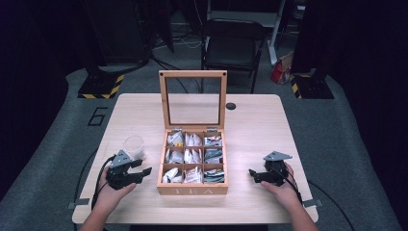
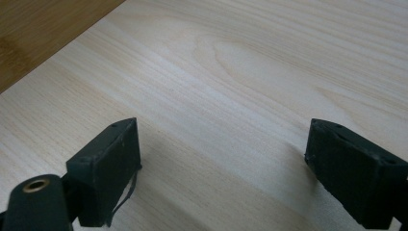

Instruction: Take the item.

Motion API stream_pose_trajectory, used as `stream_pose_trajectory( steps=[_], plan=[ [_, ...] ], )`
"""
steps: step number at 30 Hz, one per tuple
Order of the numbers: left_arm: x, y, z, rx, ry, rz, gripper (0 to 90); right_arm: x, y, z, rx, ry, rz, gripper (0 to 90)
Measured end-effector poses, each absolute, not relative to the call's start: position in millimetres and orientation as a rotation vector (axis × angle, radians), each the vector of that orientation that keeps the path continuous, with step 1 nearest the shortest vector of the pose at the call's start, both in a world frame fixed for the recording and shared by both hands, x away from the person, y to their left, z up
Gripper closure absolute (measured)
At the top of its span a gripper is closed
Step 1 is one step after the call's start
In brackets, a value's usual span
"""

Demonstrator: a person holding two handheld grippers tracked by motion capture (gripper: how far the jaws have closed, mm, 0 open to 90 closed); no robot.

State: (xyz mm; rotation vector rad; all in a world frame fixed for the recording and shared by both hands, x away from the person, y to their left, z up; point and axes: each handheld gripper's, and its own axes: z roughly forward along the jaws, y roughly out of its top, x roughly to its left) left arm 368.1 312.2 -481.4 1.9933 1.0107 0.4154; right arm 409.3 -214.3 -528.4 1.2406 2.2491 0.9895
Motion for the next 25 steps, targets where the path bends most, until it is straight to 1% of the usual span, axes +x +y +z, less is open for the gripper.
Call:
stream_pose_trajectory(
  steps=[4, 10, 12, 14, 18, 20, 25],
  plan=[
    [369.5, 312.8, -484.1, 2.007, 1.005, 0.423, 43.6, 409.3, -214.2, -528.4, 1.243, 2.248, 0.99, 11.4],
    [370.0, 313.0, -489.9, 2.007, 1.04, 0.389, 43.2, 409.3, -214.3, -528.4, 1.242, 2.249, 0.99, 11.4],
    [371.4, 314.1, -490.9, 2.029, 1.021, 0.406, 43.1, 409.3, -214.2, -528.4, 1.242, 2.248, 0.99, 11.4],
    [371.2, 312.8, -492.2, 2.026, 1.037, 0.385, 43.0, 409.3, -214.3, -528.4, 1.241, 2.249, 0.989, 11.4],
    [372.5, 313.1, -493.1, 2.062, 1.012, 0.392, 43.0, 409.5, -214.4, -528.4, 1.238, 2.249, 0.989, 11.4],
    [372.1, 311.6, -494.6, 2.043, 1.028, 0.391, 43.0, 409.5, -214.4, -528.4, 1.237, 2.25, 0.988, 11.4],
    [372.9, 312.2, -494.2, 2.063, 1.015, 0.383, 42.9, 409.5, -214.4, -528.4, 1.237, 2.25, 0.988, 11.4]
  ],
)
